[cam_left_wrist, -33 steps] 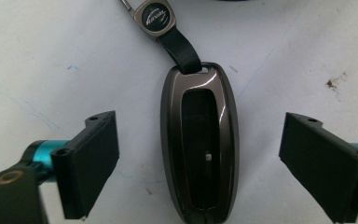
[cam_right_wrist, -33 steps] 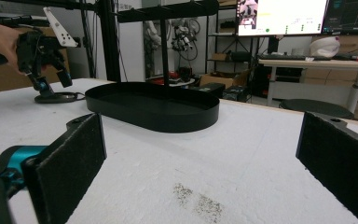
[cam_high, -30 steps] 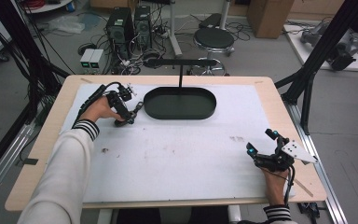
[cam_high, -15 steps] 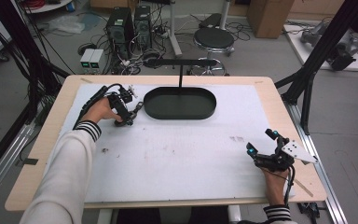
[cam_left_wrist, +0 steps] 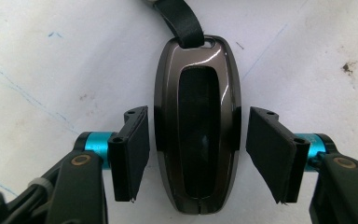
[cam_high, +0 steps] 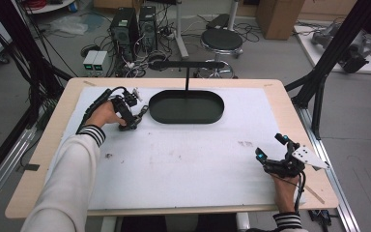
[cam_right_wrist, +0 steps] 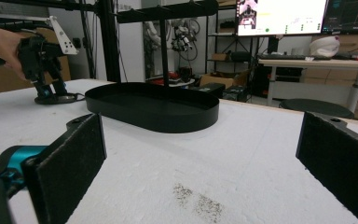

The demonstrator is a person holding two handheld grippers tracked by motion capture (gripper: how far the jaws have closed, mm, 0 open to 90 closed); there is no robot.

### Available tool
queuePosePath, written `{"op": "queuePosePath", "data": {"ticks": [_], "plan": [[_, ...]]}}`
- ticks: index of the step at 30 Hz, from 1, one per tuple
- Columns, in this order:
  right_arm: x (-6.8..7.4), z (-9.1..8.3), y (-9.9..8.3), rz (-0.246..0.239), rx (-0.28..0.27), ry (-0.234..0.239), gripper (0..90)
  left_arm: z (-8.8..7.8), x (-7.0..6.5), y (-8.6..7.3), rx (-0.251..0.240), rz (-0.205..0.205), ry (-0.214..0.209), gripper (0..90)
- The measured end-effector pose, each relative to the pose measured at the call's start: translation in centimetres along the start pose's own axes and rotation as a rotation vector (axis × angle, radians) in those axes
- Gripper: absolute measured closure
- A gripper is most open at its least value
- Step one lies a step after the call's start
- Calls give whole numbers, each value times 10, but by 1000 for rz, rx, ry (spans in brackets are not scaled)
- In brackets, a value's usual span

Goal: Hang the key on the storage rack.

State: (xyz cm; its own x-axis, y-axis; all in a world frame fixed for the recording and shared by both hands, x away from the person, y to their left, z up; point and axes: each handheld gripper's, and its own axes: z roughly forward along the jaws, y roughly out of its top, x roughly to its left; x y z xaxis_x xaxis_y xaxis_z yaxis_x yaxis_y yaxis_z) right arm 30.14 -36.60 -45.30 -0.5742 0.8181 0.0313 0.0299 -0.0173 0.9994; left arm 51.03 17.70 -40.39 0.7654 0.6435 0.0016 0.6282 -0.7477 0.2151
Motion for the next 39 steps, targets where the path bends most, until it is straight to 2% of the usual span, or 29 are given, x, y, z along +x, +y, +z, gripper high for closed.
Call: {"op": "queuePosePath", "data": {"ticks": [5,7,10,13,19,22,25,30,33,39], "plan": [[0,0,0,4,-3,-2,5,1,-1,1,20,8,17,429],[0,0,0,6,1,-1,4,2,-2,1,25,-5,17,437],[0,0,0,7,1,-2,5,3,-2,2,31,-10,21,479],[0,0,0,6,2,-2,5,2,-2,2,35,-8,29,483],[0,0,0,6,1,-1,5,2,-3,2,38,-49,28,490],[0,0,0,6,1,-1,5,2,-3,2,37,-51,35,490],[0,0,0,5,2,-2,5,-1,-4,3,13,-72,58,490],[-1,0,0,3,0,-3,5,-10,-7,3,-26,-66,92,491],[0,0,0,6,3,-3,5,-18,-6,2,-65,-79,116,491],[0,0,0,8,1,-3,5,-37,-6,-3,-131,-85,114,491]]}}
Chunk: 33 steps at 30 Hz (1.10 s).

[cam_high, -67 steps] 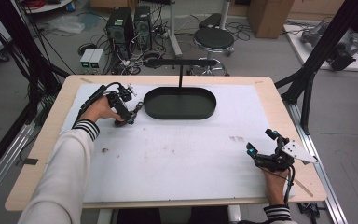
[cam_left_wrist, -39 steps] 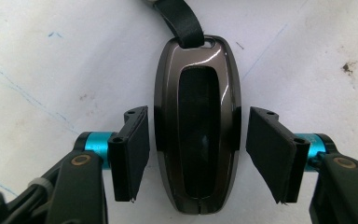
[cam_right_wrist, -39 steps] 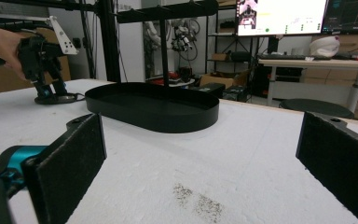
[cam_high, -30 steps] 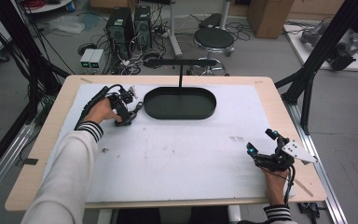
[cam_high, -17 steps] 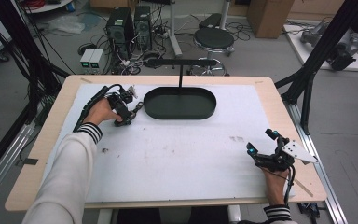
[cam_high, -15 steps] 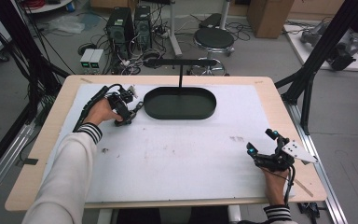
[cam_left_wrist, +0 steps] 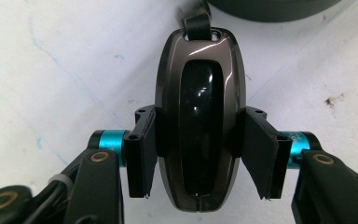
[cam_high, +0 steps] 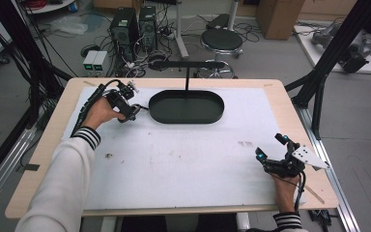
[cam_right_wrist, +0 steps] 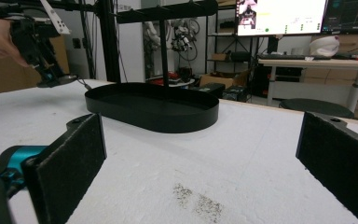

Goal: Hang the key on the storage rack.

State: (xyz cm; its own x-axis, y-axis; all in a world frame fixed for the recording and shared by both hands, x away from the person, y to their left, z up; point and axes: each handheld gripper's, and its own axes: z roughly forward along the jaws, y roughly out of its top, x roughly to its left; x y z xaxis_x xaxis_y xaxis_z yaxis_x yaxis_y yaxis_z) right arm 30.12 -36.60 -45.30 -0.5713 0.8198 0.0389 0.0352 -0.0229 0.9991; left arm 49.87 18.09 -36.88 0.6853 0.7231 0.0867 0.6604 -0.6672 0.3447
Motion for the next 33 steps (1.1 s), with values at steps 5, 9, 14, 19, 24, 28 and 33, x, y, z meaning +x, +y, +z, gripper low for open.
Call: {"op": "queuePosePath", "data": {"ticks": [5,9,14,19,24,28,33], "plan": [[0,0,0,0,-1,-1,5,-13,1,-2,-52,-20,0,491],[0,0,0,-2,-1,0,5,-22,3,-4,-94,-35,-4,491],[0,0,0,0,-1,0,5,-33,5,-4,-148,-53,-5,491],[0,0,0,-2,0,1,5,-47,4,-4,-226,-63,0,491],[0,0,0,-2,0,0,5,-59,1,-1,-299,-75,1,491],[0,0,0,-2,0,-1,5,-66,-1,1,-348,-75,-2,491],[0,0,0,-2,0,-1,5,-75,-3,4,-407,-95,-2,491]]}}
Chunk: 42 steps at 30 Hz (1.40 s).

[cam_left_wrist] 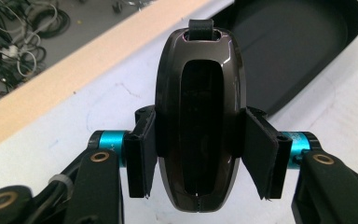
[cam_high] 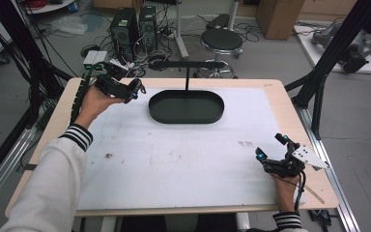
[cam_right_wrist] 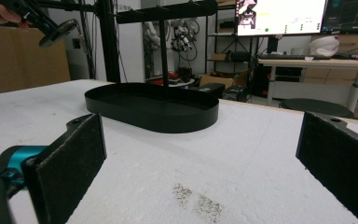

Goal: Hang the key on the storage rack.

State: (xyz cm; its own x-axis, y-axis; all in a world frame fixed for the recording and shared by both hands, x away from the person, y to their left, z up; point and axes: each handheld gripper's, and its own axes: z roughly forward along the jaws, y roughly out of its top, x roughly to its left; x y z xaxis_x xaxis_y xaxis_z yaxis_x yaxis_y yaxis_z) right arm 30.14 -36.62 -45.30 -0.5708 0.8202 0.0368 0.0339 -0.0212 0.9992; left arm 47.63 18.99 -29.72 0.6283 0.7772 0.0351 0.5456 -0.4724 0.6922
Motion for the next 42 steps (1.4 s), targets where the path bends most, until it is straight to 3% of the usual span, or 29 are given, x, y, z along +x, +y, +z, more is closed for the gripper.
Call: {"op": "queuePosePath", "data": {"ticks": [13,25,42], "plan": [[0,0,0,-3,0,1,5,-14,-12,26,-95,-2,12,491],[0,0,0,-3,-1,1,5,-15,-24,50,-130,1,7,491],[0,0,0,-3,-2,3,4,-5,-36,68,-115,16,10,491]]}}
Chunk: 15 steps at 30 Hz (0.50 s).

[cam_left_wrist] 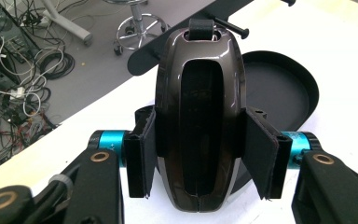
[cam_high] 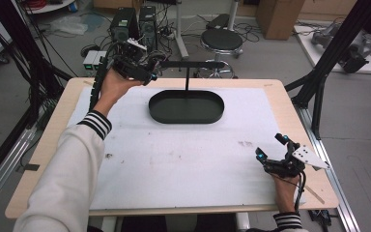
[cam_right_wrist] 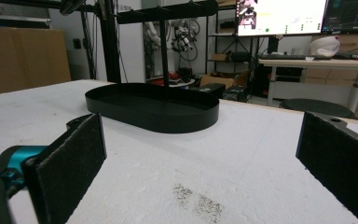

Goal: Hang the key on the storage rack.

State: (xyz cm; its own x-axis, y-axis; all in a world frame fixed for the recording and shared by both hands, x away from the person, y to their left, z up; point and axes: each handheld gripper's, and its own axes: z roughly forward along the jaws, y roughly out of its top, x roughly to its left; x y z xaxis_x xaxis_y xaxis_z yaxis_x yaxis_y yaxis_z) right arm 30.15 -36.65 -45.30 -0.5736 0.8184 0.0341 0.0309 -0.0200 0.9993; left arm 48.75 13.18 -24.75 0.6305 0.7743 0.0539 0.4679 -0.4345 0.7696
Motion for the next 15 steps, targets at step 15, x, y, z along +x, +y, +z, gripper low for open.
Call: {"op": "queuePosePath", "data": {"ticks": [15], "plan": [[0,0,0,7,-3,2,4,12,-1,4,2,-13,31,491]]}}
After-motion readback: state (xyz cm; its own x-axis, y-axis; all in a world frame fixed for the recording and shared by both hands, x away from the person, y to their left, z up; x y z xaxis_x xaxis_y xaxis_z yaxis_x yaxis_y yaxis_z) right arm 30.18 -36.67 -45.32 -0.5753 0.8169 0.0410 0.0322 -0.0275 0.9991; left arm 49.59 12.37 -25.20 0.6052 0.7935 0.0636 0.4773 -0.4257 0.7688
